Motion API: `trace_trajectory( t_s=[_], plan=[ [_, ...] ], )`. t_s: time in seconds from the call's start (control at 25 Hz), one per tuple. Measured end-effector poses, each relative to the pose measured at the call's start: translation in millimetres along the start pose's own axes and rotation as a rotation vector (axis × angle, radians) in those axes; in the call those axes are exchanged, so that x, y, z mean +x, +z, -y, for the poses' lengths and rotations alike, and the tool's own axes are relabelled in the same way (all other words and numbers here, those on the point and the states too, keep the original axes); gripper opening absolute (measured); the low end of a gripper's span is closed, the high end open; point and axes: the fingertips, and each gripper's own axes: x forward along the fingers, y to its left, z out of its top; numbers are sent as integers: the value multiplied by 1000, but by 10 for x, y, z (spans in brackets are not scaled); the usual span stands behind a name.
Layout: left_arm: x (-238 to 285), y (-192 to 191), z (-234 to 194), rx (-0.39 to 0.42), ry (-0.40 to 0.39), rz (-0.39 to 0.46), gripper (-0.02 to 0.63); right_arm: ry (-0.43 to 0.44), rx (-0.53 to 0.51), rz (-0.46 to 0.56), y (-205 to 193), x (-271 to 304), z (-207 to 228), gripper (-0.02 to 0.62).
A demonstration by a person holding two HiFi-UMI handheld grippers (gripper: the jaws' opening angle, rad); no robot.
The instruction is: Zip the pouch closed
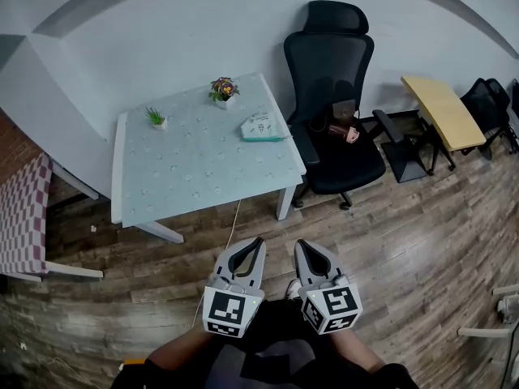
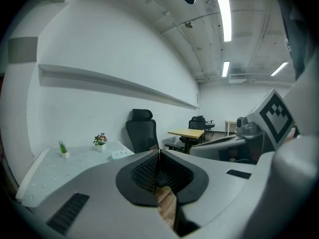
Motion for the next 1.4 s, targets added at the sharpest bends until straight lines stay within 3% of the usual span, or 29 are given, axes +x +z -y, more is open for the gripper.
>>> trace_trajectory(
  t_s=[0.36, 0.64, 0.88, 1.4],
  plan=[
    [854, 150, 313, 9, 96, -54, 14, 101, 0, -52, 28, 247, 988, 15],
    [1168, 89, 207, 10, 137, -111, 14, 125, -23, -60, 100, 570, 1326, 15],
    [1574, 57, -42, -6, 65, -94, 14, 85, -62, -100, 103, 902, 1375, 15],
    [2083, 278, -1151, -32, -55, -7, 14, -46, -181, -158, 527, 1851, 1151, 15]
  ],
)
